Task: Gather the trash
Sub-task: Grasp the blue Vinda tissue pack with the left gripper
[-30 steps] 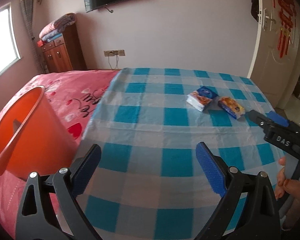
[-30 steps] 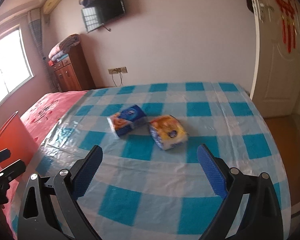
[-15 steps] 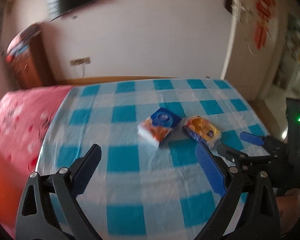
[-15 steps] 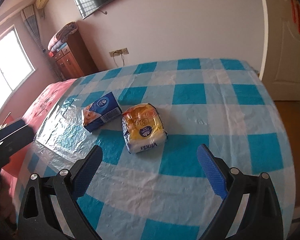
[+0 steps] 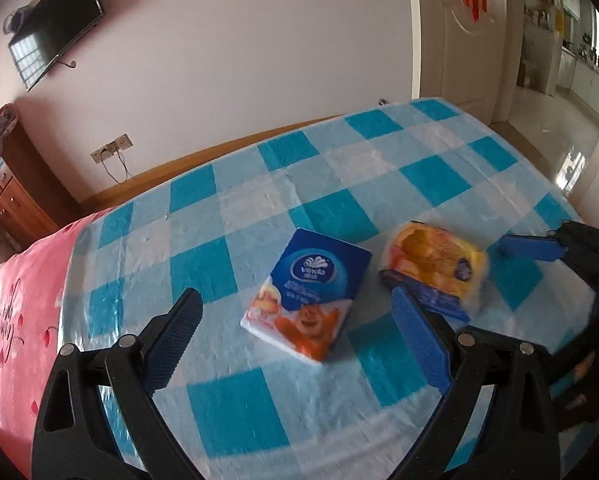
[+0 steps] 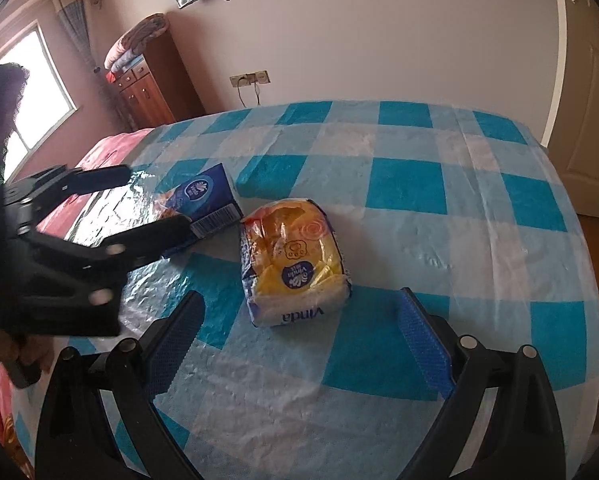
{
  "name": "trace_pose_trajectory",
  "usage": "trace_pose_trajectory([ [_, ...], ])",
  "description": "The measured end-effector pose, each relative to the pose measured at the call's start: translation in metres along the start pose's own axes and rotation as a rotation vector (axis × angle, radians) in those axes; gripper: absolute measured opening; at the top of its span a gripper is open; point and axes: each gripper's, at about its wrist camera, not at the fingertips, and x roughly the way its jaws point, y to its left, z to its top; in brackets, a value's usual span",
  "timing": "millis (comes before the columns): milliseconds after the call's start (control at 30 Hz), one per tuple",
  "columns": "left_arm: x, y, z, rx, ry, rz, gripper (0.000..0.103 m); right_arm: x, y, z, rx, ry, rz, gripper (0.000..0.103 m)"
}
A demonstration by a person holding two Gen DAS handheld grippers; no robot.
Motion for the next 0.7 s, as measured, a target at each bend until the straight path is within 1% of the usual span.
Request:
trace_pose_trajectory([
  [133,0.013,0.004,0.002,-0.001,0.009,-0.026,0.095,0.0,0.0,0.0,-0.006,-0.005,-0.006,0.094],
  [300,0.03,0.007,-0.001,0.006,0.036,-0.019,0.095,0.0,0.004,0.0,-0.022,-0.002,-0.019,0.094],
  [333,0.031,0.007,-0.002,0.0,0.034,-0.021,0.093,0.0,0.004,0.0,-0.022,-0.001,-0.019,0.094],
  [467,0.033,0.01,-0.003,-0.031,0.03,-0.036,0.076,0.0,0.002,0.0,-0.013,-0.002,-0.015,0.093],
  [500,0.033,0.009,-0.004,-0.034,0.028,-0.04,0.074,0.0,0.001,0.0,-0.011,-0.003,-0.019,0.091],
  [567,0.032,0.007,-0.004,-0.038,0.023,-0.048,0.065,0.0,0.001,0.0,-0.007,-0.006,-0.022,0.088],
  [600,0.031,0.007,-0.004,-0.039,0.021,-0.052,0.062,0.0,0.0,0.0,-0.006,-0.007,-0.02,0.086],
  [667,0.029,0.004,-0.005,-0.044,0.02,-0.053,0.054,0.0,0.001,0.0,-0.008,-0.008,-0.023,0.083],
  [700,0.029,0.003,-0.005,-0.049,0.021,-0.052,0.053,0.0,0.001,0.0,-0.011,-0.008,-0.022,0.081],
])
